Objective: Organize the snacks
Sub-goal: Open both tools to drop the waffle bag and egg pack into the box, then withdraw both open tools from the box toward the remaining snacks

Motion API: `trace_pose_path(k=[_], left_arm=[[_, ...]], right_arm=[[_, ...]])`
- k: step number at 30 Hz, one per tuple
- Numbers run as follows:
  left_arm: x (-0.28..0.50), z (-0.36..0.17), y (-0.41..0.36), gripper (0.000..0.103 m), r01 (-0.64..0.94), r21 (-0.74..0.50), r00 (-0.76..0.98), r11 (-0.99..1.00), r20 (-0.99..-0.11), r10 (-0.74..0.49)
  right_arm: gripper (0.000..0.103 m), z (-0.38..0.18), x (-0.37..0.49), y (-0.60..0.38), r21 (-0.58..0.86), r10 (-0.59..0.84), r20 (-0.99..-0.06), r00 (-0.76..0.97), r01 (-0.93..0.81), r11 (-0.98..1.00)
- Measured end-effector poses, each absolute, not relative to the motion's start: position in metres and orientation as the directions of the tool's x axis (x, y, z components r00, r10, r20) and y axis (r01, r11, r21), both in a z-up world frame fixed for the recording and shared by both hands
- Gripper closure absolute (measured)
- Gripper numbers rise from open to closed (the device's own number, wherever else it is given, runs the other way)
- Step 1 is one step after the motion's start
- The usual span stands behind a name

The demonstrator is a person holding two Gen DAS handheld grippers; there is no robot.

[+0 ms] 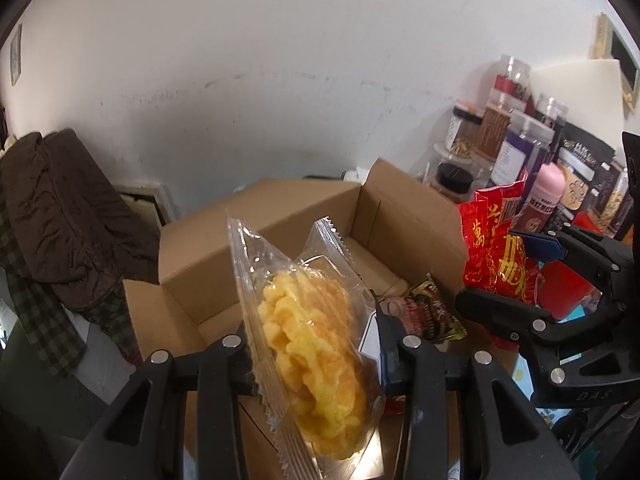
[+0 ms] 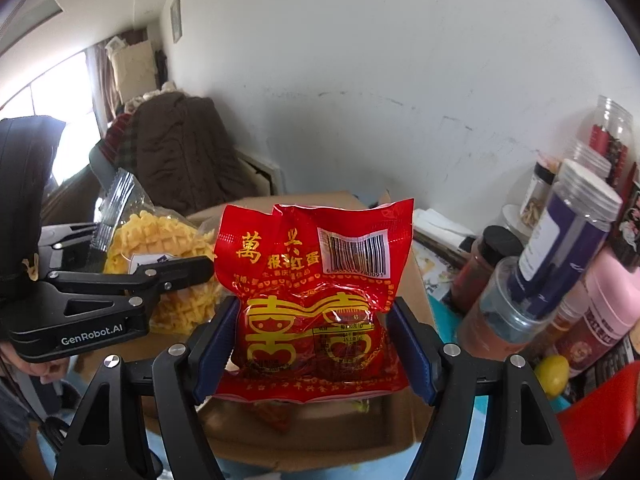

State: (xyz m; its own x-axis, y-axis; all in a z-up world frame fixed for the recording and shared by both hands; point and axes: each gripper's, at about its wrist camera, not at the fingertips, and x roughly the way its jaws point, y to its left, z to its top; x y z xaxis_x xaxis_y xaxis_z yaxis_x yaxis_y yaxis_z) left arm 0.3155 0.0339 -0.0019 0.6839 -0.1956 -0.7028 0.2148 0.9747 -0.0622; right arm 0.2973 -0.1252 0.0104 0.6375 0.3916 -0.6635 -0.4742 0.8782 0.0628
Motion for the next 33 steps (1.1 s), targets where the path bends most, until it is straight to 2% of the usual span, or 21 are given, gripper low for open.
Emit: trace_pose_path(k=[14, 18, 30, 33], left_arm=[[0.333, -0.027, 0.034, 0.064, 0.161, -0.022, 0.597, 0.987, -0.794, -0.115], [0.336, -0.036, 0.033, 0.063, 0.16, -0.007, 0.56, 0.987, -0.823, -0.097], [0.324, -0.028, 0.034, 0.059, 0.12, -0.02, 0.57, 0.993, -0.817, -0.085], [0.319, -0.019, 0.033, 0.053, 0.115, -0.011, 0.587, 0.993, -0.806, -0.077]], right_arm=[[0.028, -0.021, 0.317, -0.115, 0.043, 0.349, -0.736, 0.58, -0.475, 0.879], [0.028, -0.025, 0.318, -0.111, -0.008, 0.306, -0.744, 0.594, -0.466, 0.885], [0.028, -0.012, 0.306, -0.117, -0.051, 0.268, -0.736, 0.622, -0.446, 0.893], [0.028, -0.005, 0.301, -0.12, -0.053, 0.264, -0.73, 0.63, -0.438, 0.897]])
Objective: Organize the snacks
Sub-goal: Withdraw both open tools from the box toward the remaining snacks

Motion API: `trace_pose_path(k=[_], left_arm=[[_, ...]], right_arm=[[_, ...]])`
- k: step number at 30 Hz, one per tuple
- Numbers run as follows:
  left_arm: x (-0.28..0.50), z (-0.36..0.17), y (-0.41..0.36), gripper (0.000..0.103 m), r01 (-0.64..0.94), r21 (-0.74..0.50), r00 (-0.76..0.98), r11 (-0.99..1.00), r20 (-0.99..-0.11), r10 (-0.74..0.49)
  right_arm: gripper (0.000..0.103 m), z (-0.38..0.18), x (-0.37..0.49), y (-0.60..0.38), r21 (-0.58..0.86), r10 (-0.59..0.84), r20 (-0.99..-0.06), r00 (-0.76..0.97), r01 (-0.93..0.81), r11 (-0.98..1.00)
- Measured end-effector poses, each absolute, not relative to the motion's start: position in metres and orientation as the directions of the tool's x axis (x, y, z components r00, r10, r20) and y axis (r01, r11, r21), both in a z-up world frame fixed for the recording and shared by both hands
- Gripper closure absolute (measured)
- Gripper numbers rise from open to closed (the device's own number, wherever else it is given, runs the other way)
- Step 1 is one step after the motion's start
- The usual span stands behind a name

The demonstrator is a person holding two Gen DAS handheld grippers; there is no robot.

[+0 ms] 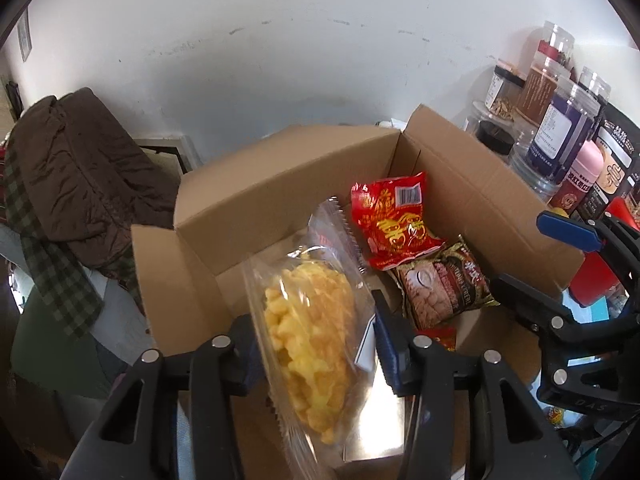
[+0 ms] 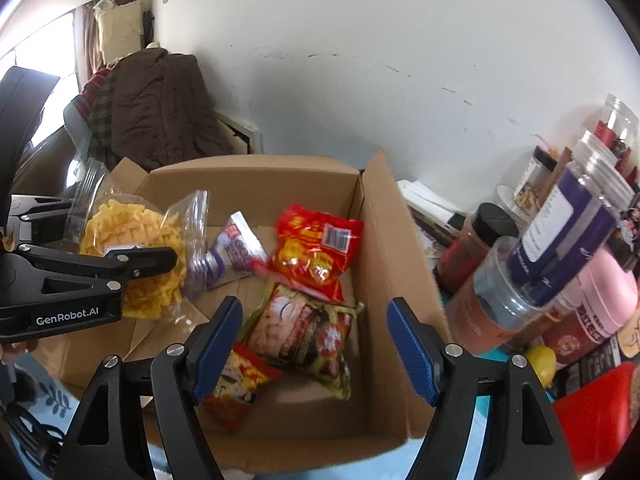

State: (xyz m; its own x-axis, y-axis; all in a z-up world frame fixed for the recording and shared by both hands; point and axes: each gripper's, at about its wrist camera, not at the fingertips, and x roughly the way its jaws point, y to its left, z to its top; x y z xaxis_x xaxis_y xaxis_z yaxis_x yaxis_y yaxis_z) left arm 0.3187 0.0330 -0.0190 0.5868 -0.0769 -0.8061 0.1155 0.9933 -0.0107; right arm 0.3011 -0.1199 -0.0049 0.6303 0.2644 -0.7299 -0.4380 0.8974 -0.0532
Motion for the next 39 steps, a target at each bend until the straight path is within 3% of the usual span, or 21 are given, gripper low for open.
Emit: trace_pose_path(k=[6, 26, 39], left_arm=[[0.305, 0.005, 0.029, 0.035, 0.105, 0.021, 0.646, 0.994, -0.762, -0.052], [0.204, 0.098, 0.016, 0.035, 0.136, 0.022, 0.789, 0.99, -0.607, -0.095], [0.119, 0.128, 0.006, 0.035, 0.2, 0.008, 0.828, 0.98, -0.536, -0.164]], right_arm=[[0.024, 0.013, 0.289, -0.126, -0.059, 0.262, -0.708, 0.656, -0.425, 0.903], [0.024, 0.093, 0.199, -0.152, -0.074, 0.279, -0.58, 0.766, -0.39, 0.918], [0.024, 0.122, 0.123, -0.176, -0.055, 0.274, -0.522, 0.808, -0.352, 0.934]])
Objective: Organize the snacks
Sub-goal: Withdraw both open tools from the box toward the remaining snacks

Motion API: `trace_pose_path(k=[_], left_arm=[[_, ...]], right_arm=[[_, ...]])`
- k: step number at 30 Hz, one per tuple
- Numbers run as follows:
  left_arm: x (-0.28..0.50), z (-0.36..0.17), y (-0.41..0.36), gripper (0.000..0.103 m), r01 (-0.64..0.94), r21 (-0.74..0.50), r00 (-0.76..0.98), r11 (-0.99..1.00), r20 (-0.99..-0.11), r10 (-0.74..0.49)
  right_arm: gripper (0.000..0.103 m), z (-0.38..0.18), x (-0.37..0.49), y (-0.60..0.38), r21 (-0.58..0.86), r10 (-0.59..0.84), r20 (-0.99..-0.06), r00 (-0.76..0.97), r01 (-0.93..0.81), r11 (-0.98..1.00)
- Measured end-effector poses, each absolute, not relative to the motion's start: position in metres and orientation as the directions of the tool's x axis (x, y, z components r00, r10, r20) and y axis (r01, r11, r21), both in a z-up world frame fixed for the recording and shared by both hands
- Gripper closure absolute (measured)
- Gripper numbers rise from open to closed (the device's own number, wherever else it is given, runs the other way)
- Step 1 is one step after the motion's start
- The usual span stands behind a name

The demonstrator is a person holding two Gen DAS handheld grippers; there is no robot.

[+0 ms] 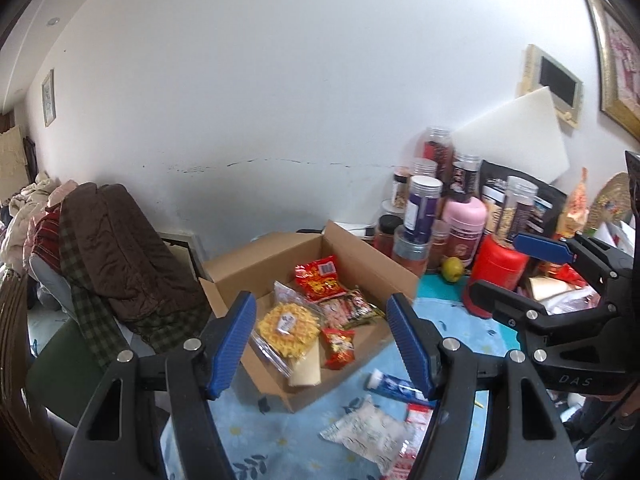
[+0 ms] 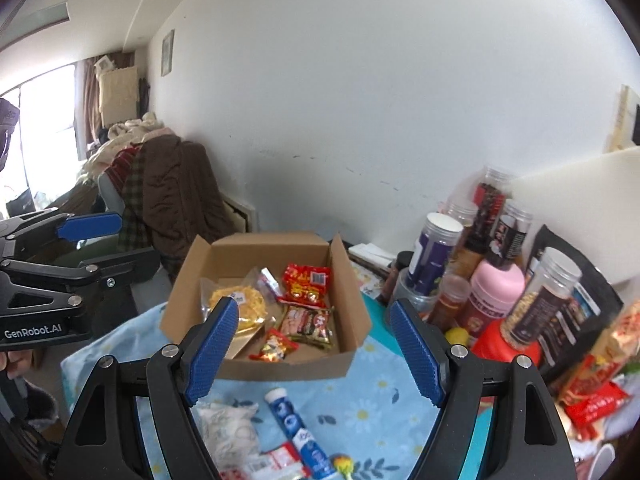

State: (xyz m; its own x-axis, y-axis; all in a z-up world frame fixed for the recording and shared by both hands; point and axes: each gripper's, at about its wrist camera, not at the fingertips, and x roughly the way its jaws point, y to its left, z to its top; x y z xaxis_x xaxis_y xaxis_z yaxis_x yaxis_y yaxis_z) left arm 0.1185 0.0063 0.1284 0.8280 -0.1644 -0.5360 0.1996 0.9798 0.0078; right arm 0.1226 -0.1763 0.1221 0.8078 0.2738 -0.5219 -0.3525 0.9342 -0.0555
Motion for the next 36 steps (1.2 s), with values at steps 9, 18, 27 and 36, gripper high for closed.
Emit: trace_pose_path(k=[9, 18, 27, 36], left_arm=[[0.075, 0.115, -0.005, 0.035, 0.256, -0.015, 0.804, 0.967, -0.552, -0.221], [0.047, 0.096, -0.015, 0.035, 0.282, -0.033, 0.791, 0.959, -0.558, -0.251], [0.051, 0.059, -0.018, 0.035, 0.251, -0.125, 0.753, 0.96, -0.598, -0.275], [0.065, 0.01, -0.024, 0.035, 0.192, -0.178, 0.71, 0.965, -0.654, -0.262]], right_arm=[[0.024, 0.113, 0.074, -0.184, -0.049, 0.26, -0.523, 0.812, -0.333, 0.942], [0.024, 0.088, 0.042, -0.191, -0.049, 0.231, -0.531, 0.815, -0.301, 0.952], [0.024, 0.052, 0.039, -0.205, 0.001, 0.224, -0.568, 0.792, -0.271, 0.963], [0.025, 0.008, 0.05, -0.219, 0.042, 0.214, -0.624, 0.752, -0.241, 0.97]])
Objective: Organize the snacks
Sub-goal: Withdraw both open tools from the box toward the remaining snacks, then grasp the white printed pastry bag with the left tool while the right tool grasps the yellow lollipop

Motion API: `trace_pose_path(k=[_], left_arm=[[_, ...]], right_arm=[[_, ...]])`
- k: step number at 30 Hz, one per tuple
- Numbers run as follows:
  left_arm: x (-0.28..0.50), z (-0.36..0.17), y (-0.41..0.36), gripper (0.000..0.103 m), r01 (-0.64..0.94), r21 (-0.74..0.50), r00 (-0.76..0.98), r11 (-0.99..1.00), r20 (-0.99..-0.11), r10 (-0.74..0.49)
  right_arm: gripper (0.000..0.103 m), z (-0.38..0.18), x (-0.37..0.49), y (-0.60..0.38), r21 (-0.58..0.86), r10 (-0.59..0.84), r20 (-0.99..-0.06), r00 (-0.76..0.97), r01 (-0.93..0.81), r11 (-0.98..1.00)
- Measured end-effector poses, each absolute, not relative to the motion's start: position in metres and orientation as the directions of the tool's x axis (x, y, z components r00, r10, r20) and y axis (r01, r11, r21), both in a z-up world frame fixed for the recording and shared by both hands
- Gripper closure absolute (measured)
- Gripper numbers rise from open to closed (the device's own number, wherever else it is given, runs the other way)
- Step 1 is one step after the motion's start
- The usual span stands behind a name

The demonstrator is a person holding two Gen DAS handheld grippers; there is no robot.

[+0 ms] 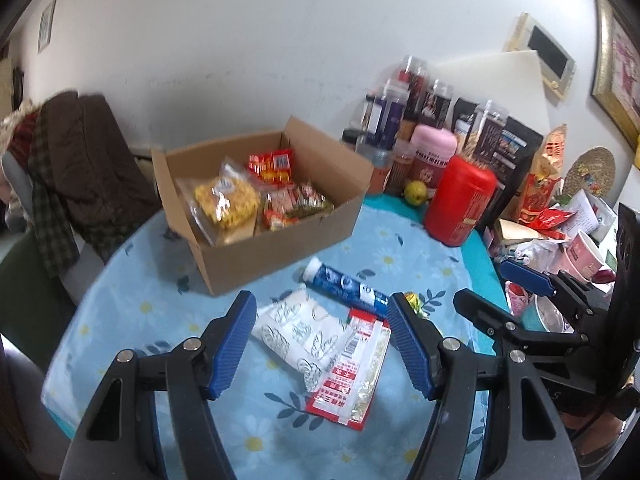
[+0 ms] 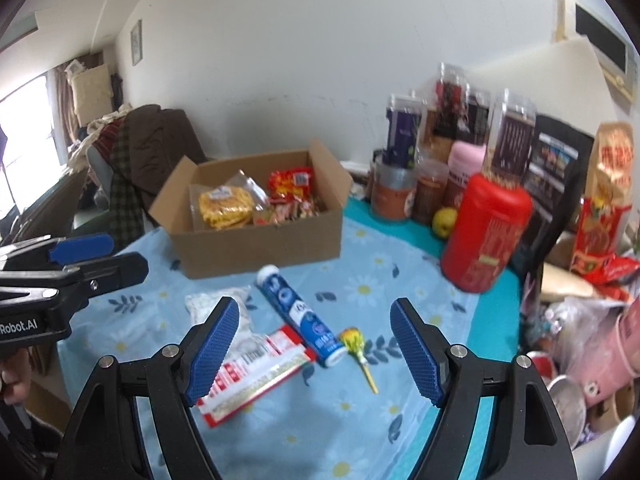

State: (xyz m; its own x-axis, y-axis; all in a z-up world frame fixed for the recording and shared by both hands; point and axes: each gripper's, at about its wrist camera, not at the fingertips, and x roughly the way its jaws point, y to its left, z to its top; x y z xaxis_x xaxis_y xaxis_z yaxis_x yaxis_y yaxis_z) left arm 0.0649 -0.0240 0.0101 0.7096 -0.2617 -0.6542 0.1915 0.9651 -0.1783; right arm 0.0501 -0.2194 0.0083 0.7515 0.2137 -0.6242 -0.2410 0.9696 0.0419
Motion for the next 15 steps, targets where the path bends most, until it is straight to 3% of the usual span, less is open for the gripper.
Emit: trace_pose_path(k=[15], left_arm=[[0.122, -0.053, -0.052, 0.035, 0.121, -0.192, 0.623, 0.974, -0.749, -0.225]], right_arm=[[0.04, -0.058, 0.111, -0.257, 0.06, 0.161, -0.744, 0.648, -0.175, 0.983]])
